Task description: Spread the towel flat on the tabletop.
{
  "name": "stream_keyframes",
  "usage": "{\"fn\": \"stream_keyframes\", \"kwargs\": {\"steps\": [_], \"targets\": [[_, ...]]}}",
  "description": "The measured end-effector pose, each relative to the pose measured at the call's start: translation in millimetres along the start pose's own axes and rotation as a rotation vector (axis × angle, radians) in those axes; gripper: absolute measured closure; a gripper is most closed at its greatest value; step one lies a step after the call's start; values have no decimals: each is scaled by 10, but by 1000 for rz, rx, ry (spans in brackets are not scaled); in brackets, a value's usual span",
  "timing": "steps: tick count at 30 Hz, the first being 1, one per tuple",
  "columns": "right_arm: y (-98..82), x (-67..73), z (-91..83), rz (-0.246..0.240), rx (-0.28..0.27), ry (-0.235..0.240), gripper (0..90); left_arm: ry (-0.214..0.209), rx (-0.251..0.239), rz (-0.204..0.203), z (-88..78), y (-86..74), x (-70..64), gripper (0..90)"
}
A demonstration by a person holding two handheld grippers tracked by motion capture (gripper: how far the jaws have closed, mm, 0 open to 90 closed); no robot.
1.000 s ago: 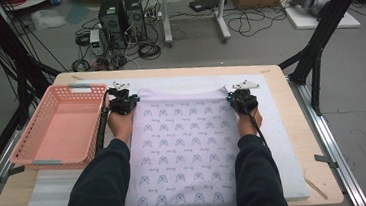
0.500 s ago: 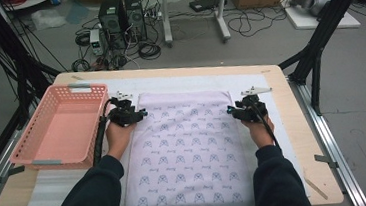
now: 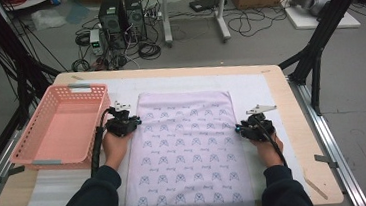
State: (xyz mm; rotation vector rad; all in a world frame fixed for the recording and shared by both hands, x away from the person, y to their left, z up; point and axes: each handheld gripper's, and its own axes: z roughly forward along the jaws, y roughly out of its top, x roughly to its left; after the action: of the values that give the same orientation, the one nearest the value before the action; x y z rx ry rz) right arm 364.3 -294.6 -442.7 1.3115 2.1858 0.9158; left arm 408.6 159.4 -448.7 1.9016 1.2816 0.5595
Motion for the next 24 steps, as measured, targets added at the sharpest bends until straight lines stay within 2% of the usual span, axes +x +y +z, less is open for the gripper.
{"fn": "stream_keyframes", "kwargs": {"steps": [2, 3, 5, 7, 10, 12, 14, 16, 18, 21, 24], "targets": [[-42, -37, -56, 17, -23, -23, 570, -35, -13, -45, -42, 5, 47, 522], [-67, -54, -95, 29, -50, -12, 535, -64, -27, -53, -77, 14, 56, 472], [-110, -69, -192, 49, -105, 6, 480, -134, -86, -56, -163, 35, 48, 416], [-142, -69, -287, 70, -153, 34, 418, -200, -168, -45, -258, 33, 7, 368], [-148, -29, -422, 53, -204, 88, 356, -274, -222, -24, -365, -3, -65, 290], [-145, 9, -503, 21, -223, 99, 310, -292, -232, -4, -425, -50, -113, 245], [-165, 32, -562, -6, -237, 108, 265, -321, -249, 9, -481, -109, -139, 146], [-204, 40, -597, -23, -243, 111, 224, -339, -252, 12, -523, -165, -159, 147], [-258, 42, -619, -46, -233, 92, 194, -358, -259, 15, -557, -203, -181, 150], [-337, 36, -642, -31, -240, 70, 187, -377, -277, 30, -586, -219, -238, 164], [-366, 32, -648, -20, -258, 51, 174, -384, -261, 48, -564, -240, -275, 172]]}}
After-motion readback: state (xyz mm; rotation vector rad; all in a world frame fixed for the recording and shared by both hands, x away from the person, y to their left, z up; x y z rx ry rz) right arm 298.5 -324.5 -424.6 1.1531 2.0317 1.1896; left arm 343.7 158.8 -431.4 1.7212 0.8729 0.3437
